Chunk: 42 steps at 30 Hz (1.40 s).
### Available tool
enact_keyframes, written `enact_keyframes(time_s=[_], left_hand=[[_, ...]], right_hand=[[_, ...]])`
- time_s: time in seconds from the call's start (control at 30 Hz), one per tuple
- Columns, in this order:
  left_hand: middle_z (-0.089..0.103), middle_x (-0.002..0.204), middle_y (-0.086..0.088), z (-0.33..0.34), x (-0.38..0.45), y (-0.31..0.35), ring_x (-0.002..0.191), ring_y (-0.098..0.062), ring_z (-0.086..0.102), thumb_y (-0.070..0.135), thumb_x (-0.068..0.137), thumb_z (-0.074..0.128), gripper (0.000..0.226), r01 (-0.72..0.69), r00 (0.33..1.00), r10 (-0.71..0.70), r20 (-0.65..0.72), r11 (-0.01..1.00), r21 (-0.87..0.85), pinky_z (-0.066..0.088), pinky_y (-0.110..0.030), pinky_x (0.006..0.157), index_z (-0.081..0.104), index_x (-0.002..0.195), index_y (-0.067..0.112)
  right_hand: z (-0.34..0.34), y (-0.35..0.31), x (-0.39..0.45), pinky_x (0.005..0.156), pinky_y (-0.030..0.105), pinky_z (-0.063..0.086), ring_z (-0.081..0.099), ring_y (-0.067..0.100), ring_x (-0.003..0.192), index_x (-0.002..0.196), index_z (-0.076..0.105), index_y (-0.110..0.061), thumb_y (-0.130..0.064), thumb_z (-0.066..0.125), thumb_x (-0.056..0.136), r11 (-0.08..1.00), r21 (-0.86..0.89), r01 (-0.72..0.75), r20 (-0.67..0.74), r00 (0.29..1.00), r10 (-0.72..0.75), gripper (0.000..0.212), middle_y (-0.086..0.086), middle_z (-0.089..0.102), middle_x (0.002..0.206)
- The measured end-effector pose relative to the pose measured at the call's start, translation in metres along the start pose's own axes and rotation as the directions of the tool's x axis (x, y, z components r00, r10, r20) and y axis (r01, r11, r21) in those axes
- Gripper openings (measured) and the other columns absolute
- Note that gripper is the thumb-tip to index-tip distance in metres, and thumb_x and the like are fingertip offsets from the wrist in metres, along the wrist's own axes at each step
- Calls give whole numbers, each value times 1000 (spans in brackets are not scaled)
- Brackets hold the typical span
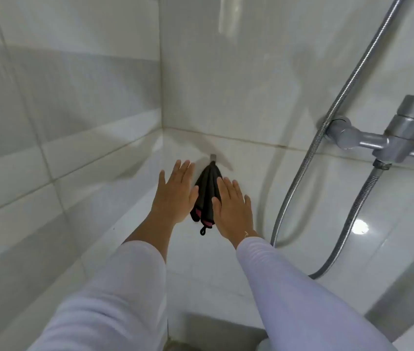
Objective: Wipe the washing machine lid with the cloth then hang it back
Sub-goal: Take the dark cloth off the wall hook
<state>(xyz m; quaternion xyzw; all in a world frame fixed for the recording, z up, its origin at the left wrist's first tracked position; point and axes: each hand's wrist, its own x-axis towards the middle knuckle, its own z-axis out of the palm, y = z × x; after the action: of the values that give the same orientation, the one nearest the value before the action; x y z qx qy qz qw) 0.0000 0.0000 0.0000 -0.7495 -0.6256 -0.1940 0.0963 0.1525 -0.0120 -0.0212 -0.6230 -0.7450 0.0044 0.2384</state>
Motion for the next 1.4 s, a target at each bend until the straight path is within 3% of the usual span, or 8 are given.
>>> enact_keyframes(time_s=[0.17,0.33,0.43,0.67,0.9,1.03,1.23,1.4], left_hand=[[26,158,-1,17,26,2,149,-17,15,26,102,26,49,59,995,-56,81,998,-37,16,-42,120,23,150,16],[63,119,-8,29,43,10,106,-27,60,24,101,29,37,203,973,-174,151,958,-202,48,-39,92,50,130,14],[65,114,-9,34,43,17,100,-28,62,24,101,34,33,263,958,-204,204,907,-329,50,-42,91,50,127,12],[56,110,-8,40,47,12,103,-25,58,29,94,51,26,298,950,-224,219,860,-414,49,-41,94,59,109,9],[57,82,-6,27,31,-4,72,-22,55,28,98,46,15,381,922,-291,257,805,-454,40,-25,58,42,100,14],[60,96,-4,10,20,-10,85,-18,56,28,97,48,28,365,930,-291,224,800,-476,41,-25,72,54,116,9],[50,69,3,-14,11,9,75,-18,49,32,98,45,26,322,947,-269,178,794,-515,31,-17,55,56,91,10],[60,87,-1,-31,8,27,95,-27,60,38,99,39,27,372,927,-209,313,633,-679,40,-27,75,55,95,16]], right_hand=[[21,13,26,114,42,26,18,20,146,149,22,-17,-27,27,100,997,64,51,-30,998,-49,51,2,22,158],[33,20,37,94,35,47,50,21,110,134,45,-13,-14,37,95,933,349,90,-145,989,-41,39,1,47,130],[34,21,38,77,37,53,56,27,89,124,49,-8,-8,38,95,906,418,62,-144,990,-1,31,8,50,119],[39,34,39,64,34,47,60,28,76,119,41,-14,-10,42,89,816,564,-127,-14,986,163,30,9,64,91],[30,49,31,64,28,34,45,23,72,85,52,-3,-10,45,91,883,443,-157,-72,975,209,11,16,57,84],[11,48,23,49,26,30,40,19,53,73,41,-8,-14,45,92,847,497,-189,-59,966,250,20,-1,42,55],[-19,21,19,54,26,36,41,19,52,63,39,-9,-18,50,90,757,611,-231,74,969,236,30,6,43,58],[-41,-11,17,58,24,46,59,17,59,77,58,-7,-19,53,90,583,768,-265,203,964,172,18,10,61,73]])
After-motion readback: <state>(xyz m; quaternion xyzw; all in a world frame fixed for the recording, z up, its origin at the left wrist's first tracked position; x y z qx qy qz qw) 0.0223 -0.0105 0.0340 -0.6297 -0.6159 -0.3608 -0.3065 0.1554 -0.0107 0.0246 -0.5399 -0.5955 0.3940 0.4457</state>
